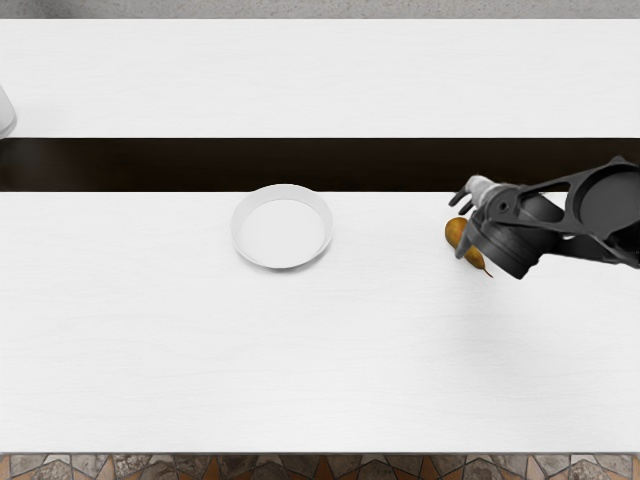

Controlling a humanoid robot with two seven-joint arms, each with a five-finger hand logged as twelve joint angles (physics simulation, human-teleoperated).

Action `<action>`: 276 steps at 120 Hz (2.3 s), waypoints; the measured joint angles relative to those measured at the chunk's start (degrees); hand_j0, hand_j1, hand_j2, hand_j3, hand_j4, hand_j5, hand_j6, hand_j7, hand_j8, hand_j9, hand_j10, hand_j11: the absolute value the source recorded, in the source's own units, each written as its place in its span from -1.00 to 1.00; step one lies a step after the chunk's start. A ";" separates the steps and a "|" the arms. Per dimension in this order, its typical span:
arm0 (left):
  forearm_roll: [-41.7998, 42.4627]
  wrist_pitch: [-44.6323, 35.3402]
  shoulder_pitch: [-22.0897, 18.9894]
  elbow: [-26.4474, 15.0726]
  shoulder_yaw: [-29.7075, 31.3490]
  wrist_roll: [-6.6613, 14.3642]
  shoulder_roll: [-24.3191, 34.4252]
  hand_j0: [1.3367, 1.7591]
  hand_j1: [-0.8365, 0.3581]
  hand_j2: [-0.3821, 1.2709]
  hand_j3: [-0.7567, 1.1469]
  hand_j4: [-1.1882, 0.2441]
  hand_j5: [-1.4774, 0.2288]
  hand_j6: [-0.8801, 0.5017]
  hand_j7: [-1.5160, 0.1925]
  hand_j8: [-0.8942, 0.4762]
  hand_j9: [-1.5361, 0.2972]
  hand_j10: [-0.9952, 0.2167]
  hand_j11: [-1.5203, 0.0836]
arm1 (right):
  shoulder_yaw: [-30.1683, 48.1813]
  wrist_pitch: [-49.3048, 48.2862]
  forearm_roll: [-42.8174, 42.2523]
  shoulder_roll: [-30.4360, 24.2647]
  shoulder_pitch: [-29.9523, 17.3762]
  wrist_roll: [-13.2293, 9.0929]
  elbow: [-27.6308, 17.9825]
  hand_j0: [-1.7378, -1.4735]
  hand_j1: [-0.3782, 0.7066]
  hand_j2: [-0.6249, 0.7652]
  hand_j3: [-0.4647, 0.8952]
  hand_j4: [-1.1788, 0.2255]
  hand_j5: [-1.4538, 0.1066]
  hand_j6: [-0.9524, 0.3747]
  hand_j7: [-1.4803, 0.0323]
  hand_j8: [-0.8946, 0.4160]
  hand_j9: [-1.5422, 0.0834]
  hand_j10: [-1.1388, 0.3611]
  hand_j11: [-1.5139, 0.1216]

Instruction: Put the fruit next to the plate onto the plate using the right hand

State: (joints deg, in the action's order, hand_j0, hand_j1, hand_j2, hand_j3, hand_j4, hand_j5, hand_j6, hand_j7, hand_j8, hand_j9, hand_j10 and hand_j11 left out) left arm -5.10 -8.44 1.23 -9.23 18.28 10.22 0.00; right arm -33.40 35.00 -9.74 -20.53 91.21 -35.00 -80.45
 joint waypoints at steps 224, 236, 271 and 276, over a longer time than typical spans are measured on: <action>0.00 0.00 0.00 0.00 0.00 0.01 0.00 0.52 0.98 -0.54 -0.21 0.66 0.73 0.27 0.77 0.30 0.68 0.64 0.90 | -2.28 -0.15 0.10 2.91 -0.93 -0.16 1.40 -0.35 0.28 0.49 -0.32 -0.38 -0.53 -0.27 -0.47 -0.44 -0.45 -0.43 -0.48; 0.00 0.00 0.00 0.00 0.00 0.02 0.00 0.52 0.98 -0.54 -0.21 0.66 0.73 0.27 0.77 0.30 0.68 0.64 0.90 | -2.12 -0.14 0.86 2.78 0.41 -0.20 1.12 -0.35 0.23 0.43 -0.32 -0.39 -0.56 -0.28 -0.50 -0.44 -0.47 -0.45 -0.49; 0.00 0.00 0.00 0.00 0.00 0.00 0.00 0.52 0.98 -0.54 -0.21 0.66 0.73 0.27 0.77 0.30 0.68 0.64 0.90 | 2.76 -0.14 3.56 2.98 4.26 -0.18 -0.09 -0.35 0.15 0.34 -0.32 -0.41 -0.58 -0.29 -0.53 -0.45 -0.50 -0.48 -0.51; 0.00 0.00 0.00 0.00 0.00 0.00 0.00 0.52 0.98 -0.54 -0.21 0.66 0.73 0.27 0.77 0.30 0.68 0.64 0.90 | 4.23 -0.16 3.64 3.00 4.43 -0.18 -0.17 -0.35 0.14 0.33 -0.32 -0.41 -0.59 -0.29 -0.53 -0.45 -0.50 -0.48 -0.52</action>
State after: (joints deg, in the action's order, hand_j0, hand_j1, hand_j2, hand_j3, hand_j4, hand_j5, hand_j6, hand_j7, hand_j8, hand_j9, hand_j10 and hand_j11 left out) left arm -5.10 -8.44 1.23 -9.23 18.28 10.23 0.00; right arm -29.18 34.84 -6.10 -17.53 95.64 -35.18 -80.62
